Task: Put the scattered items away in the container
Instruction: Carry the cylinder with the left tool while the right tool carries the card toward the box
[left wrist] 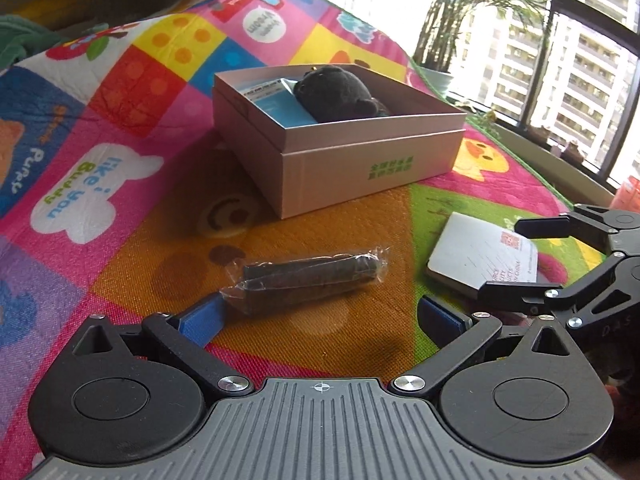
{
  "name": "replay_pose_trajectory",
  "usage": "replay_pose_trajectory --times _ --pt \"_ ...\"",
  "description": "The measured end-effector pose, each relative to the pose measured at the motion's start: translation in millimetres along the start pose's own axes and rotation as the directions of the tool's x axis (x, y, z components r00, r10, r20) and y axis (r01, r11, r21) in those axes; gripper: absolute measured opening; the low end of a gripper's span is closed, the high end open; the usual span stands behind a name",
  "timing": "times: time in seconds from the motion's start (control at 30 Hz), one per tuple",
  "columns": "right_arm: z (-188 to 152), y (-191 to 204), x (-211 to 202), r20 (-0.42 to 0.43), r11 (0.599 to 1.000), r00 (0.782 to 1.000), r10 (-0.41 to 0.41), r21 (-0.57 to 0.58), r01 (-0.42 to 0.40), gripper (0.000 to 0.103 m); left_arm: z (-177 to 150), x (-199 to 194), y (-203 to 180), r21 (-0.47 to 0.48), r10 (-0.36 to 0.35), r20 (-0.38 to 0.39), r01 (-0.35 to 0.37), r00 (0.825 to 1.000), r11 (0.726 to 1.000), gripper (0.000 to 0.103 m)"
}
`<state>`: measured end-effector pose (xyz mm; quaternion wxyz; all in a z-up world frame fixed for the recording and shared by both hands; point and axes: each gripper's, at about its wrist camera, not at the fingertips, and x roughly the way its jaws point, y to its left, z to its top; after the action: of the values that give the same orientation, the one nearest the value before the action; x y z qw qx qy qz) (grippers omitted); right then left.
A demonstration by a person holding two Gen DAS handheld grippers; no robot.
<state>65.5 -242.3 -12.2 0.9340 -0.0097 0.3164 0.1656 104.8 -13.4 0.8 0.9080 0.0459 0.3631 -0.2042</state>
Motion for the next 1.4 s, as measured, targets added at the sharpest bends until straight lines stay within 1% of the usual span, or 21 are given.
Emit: replay_pose_trajectory --times 0.1,0.17,0.37,0.5,0.57,0.63,0.73,0.83,0.87,0.97,1.03,1.2,1.3,1.4 --pt "0.5 1.0 0.7 -0.005 1.0 1.0 -0.005 -0.007 0.005 0.103 4.5 4.1 -1.9 -0.066 0.021 0.015 -0.02 1.0 0.998 0.103" --pt "0.8 1.6 1.1 -0.008 1.0 1.0 -0.008 -0.011 0.008 0.103 7.7 8.0 -1.3 -0.094 0.049 0.02 -0.047 0.999 0.994 0.103" --pt "4.6 9.4 5.3 -0.051 0.998 0.998 -0.044 -0.048 0.042 0.103 13.7 20.6 -5.5 -0.039 0.151 -0.003 -0.151 0.989 0.988 0.103" --pt "10.4 8.8 7.2 -0.09 0.998 0.995 -0.038 -0.062 0.033 0.103 12.0 19.6 -4.1 -0.048 0.173 0.013 -0.173 0.985 0.984 0.103" --pt "14.8 7.4 6.3 -0.107 0.998 0.994 -0.008 -0.06 0.001 0.103 10.0 16.7 -3.7 -0.05 0.185 0.019 -0.184 0.983 0.982 0.103" --pt "18.4 10.2 3.4 -0.087 0.996 0.996 0.017 -0.081 -0.024 0.103 7.8 13.9 -3.2 -0.044 0.187 0.018 -0.186 0.982 0.981 0.103" --pt "25.8 18.3 6.1 -0.072 0.989 0.997 0.021 -0.144 -0.032 0.103 5.6 10.7 1.7 -0.055 0.168 0.013 -0.167 0.986 0.984 0.103" --pt "33.9 18.3 13.7 -0.084 0.986 0.995 0.051 -0.157 -0.064 0.103 3.5 8.1 3.9 -0.064 0.157 0.021 -0.155 0.987 0.986 0.103" --pt "35.5 17.7 16.9 -0.097 0.985 0.994 0.056 -0.157 -0.071 0.101 3.1 7.5 4.1 -0.066 0.154 0.023 -0.152 0.988 0.986 0.103" --pt "34.0 16.1 22.3 -0.141 0.984 0.988 0.062 -0.157 -0.084 0.086 2.4 5.2 6.3 -0.077 0.132 0.032 -0.129 0.991 0.989 0.103" --pt "29.3 17.6 17.4 -0.13 0.982 0.99 0.06 -0.169 -0.082 0.08 3.2 5.2 6.8 -0.073 0.12 0.031 -0.117 0.992 0.99 0.103" --pt "21.1 19.8 -0.8 -0.092 0.981 0.995 0.044 -0.183 -0.06 0.08 9.0 14.0 0.4 -0.021 0.149 0.012 -0.149 0.989 0.989 0.103" --pt "20.4 19.5 -13.4 -0.06 0.982 0.998 0.034 -0.184 -0.044 0.08 11.6 15.9 -1.1 -0.014 0.179 0.016 -0.179 0.984 0.984 0.103" --pt "21.7 18.1 -26.6 -0.027 0.984 0.999 0.026 -0.174 -0.03 0.08 11.5 15.3 -0.2 -0.012 0.183 0.024 -0.183 0.983 0.983 0.103"
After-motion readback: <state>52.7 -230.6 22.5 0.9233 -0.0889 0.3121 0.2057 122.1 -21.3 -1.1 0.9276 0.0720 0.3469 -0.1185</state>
